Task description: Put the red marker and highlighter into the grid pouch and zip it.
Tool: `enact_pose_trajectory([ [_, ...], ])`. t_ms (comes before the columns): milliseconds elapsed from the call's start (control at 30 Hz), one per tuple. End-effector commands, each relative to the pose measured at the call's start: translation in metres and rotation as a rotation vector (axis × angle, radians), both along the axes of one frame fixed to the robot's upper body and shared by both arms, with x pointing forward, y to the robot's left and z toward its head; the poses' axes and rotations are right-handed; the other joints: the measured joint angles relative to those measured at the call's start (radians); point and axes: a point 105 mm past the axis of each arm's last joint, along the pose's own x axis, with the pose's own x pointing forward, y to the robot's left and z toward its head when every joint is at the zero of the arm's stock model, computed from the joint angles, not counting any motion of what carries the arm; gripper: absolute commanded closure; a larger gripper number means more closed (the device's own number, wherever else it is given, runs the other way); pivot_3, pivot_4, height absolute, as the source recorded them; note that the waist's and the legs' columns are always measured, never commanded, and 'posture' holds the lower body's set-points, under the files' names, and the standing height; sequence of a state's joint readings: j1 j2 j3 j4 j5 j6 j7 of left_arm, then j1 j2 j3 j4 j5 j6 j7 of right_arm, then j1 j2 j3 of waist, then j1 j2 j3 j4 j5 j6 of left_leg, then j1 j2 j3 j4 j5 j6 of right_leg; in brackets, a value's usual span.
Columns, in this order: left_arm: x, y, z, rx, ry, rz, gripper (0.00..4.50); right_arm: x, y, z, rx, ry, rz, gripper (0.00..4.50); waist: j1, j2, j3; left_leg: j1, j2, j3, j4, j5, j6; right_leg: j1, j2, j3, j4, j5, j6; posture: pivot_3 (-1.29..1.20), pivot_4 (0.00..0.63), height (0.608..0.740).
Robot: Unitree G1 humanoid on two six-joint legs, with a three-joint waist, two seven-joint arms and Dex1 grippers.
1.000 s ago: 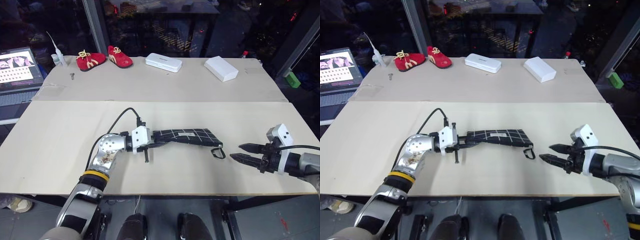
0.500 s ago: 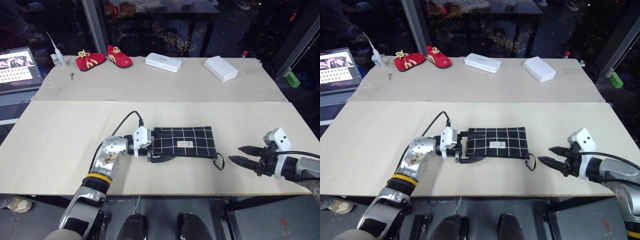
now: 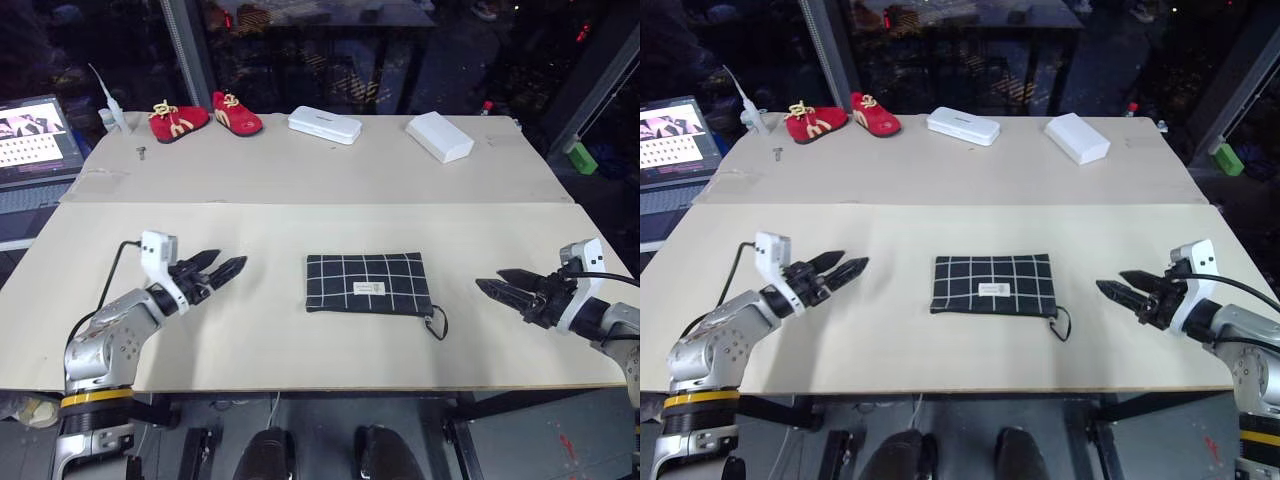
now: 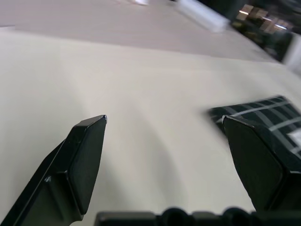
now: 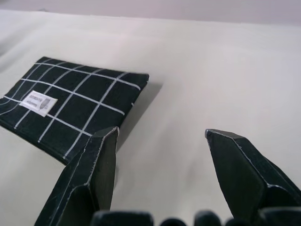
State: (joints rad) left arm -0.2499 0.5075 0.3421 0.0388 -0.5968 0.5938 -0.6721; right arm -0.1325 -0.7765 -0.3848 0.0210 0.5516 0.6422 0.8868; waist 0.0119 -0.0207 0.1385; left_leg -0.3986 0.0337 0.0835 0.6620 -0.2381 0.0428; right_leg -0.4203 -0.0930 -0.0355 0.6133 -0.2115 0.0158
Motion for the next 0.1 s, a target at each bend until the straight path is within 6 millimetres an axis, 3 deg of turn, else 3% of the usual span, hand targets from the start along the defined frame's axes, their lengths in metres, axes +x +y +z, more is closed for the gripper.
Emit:
enact_pose_trajectory([
  [33,-0.0031,0.0061,0.0111,-0.017,-0.053,0.05,0.25,0.0055,-0.0023,0.0018,-0.009,-0.027,-0.013,1.18,0.002,0.0,0.0,0.0,0.0,0.0,0.0,0.0,0.0,0.0,0.0,0.0,0.0,0.0,0.0,0.0,0.15,0.74],
  [100,-0.0053,0.0049,0.0097,-0.029,-0.059,0.05,0.25,0.0082,-0.0026,-0.0009,-0.012,-0.022,-0.021,1.18,0.002,0.0,0.0,0.0,0.0,0.0,0.0,0.0,0.0,0.0,0.0,0.0,0.0,0.0,0.0,0.0,0.15,0.74],
])
